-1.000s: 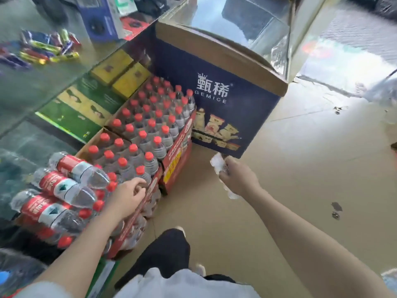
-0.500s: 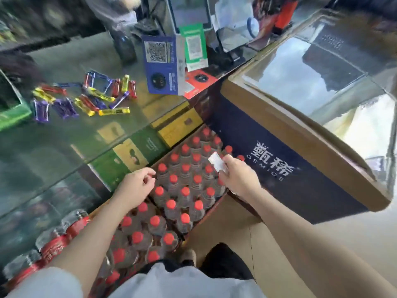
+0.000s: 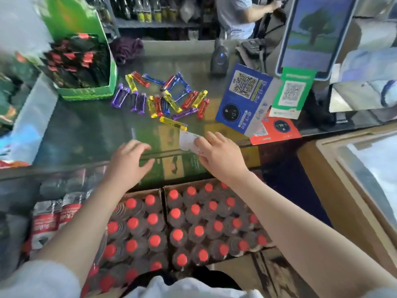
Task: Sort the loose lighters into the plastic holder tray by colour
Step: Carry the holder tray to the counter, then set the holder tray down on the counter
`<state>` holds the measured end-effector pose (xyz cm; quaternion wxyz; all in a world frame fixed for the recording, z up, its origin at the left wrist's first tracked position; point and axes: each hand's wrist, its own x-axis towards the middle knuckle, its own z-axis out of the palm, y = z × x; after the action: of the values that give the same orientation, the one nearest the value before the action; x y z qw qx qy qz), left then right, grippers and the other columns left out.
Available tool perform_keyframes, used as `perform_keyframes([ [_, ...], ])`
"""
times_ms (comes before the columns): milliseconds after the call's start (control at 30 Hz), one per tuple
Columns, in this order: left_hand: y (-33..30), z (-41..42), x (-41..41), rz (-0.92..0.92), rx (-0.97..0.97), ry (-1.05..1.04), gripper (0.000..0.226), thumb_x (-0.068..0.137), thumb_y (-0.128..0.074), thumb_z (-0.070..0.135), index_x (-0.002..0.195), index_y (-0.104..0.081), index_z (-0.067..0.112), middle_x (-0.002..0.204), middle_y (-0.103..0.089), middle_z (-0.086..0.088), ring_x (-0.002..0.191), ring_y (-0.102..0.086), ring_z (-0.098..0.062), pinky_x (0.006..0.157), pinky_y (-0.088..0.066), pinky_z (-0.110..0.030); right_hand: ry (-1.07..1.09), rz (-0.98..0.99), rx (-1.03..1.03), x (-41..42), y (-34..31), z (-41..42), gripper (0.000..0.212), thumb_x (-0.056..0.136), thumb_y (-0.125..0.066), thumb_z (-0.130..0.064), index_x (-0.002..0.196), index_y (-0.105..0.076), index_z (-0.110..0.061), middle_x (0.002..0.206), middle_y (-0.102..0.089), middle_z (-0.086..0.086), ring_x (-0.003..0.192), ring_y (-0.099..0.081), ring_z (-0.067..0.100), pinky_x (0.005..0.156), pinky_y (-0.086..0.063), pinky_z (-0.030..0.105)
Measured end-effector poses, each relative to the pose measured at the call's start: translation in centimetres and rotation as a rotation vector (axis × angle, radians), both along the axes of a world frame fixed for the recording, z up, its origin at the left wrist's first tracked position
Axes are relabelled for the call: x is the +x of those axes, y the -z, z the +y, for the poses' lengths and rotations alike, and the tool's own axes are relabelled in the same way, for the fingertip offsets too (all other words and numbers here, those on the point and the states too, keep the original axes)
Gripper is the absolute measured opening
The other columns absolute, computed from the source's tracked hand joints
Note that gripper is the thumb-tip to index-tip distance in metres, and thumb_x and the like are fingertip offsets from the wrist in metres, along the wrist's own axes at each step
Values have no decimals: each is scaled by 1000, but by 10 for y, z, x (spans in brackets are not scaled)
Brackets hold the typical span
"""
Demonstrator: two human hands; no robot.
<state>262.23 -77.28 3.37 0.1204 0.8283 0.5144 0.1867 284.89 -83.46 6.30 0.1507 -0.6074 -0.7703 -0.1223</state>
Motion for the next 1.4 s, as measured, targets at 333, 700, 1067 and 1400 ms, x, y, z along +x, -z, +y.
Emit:
perform_keyframes([
  [333, 15, 11, -60, 255, 49, -101, 51, 62, -80, 30, 104, -61, 6, 105, -60, -15, 93, -55, -38, 75, -47, -46, -89, -208, -64, -51, 36, 44, 40, 55, -77, -18, 90, -60, -16, 83, -66, 1, 74, -61, 23, 58, -48, 27],
  [700, 12, 43, -71, 109, -106, -27, 94, 54, -62, 68, 126, -45, 12, 126, -50, -8, 112, -46, -31, 93, -38, -46, -176, 162, -136, -89, 35, 66, 31, 86, -46, -27, 110, -57, -10, 110, -64, 11, 95, -61, 31, 79, -51, 38],
  [1067, 7, 69, -45, 28, -264, 112, 93, 63, -68, 59, 137, -29, 20, 142, -31, 1, 127, -28, -17, 103, -26, -38, 339, 356, -321, -47, 32, 114, 30, 94, -42, -20, 118, -55, -8, 119, -57, 15, 107, -47, 34, 87, -43, 42],
  [1400, 13, 68, -47, -11, -302, 82, 89, 58, -75, 54, 130, -37, 21, 134, -37, 1, 120, -33, -17, 101, -30, -40, 337, 597, -329, -41, 29, 113, 18, 88, -56, -19, 104, -54, -11, 104, -62, 9, 90, -54, 26, 70, -48, 35],
])
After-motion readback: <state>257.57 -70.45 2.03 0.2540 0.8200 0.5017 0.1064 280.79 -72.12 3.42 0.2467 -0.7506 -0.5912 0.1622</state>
